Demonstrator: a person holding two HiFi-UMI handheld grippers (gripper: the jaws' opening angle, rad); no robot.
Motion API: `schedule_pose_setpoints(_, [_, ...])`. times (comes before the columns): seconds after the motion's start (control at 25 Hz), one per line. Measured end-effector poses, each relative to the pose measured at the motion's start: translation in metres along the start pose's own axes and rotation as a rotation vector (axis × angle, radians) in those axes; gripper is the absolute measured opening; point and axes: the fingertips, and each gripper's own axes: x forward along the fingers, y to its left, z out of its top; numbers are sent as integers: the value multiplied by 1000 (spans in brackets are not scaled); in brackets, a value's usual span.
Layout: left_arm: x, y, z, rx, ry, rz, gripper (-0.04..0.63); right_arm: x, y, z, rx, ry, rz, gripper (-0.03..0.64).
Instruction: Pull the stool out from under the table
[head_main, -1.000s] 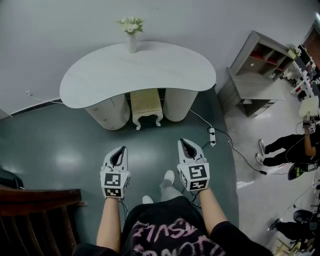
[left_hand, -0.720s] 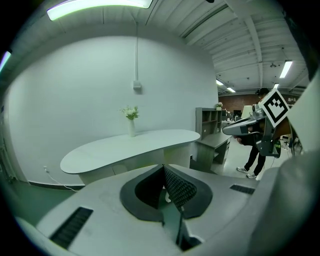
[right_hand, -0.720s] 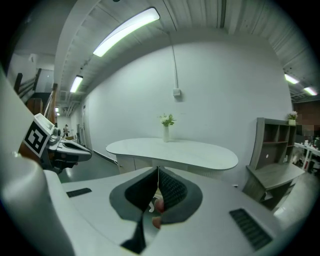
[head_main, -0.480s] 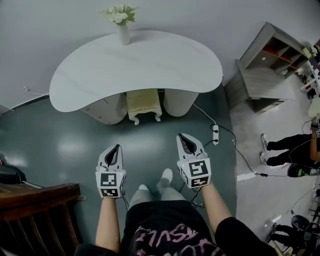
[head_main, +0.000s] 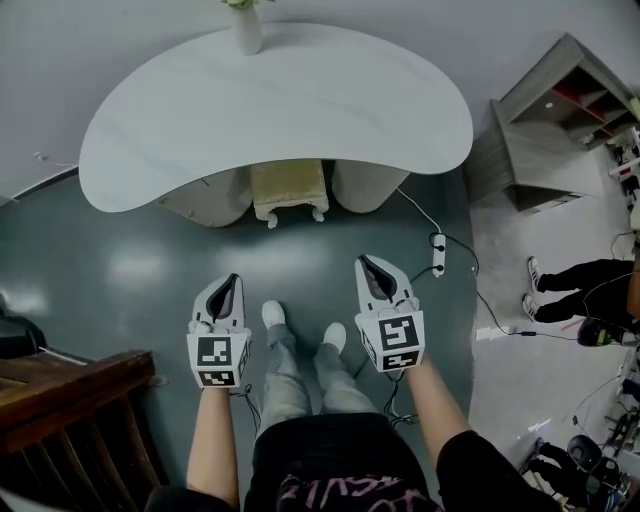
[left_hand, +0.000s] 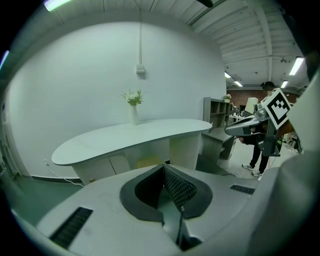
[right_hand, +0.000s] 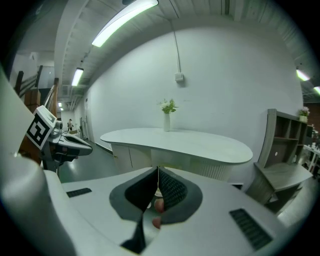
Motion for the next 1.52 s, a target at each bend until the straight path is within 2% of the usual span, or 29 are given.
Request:
schedule_pose_setpoints(0.44, [87, 36, -47, -26, 29, -1, 14, 86, -13, -39, 10, 32, -8, 63])
schedule_pose_setpoints(0.96, [161, 46, -118, -43, 33, -5, 14, 147, -24, -125, 5, 85, -31, 63])
schedule_pose_setpoints(1.36, [217, 56, -185, -13, 29, -1, 14, 206, -17, -199, 8, 88, -13, 63])
schedule_pose_setpoints(1.52, [241, 59, -215, 21, 38, -2, 14, 231, -21, -232, 2, 95, -8, 63])
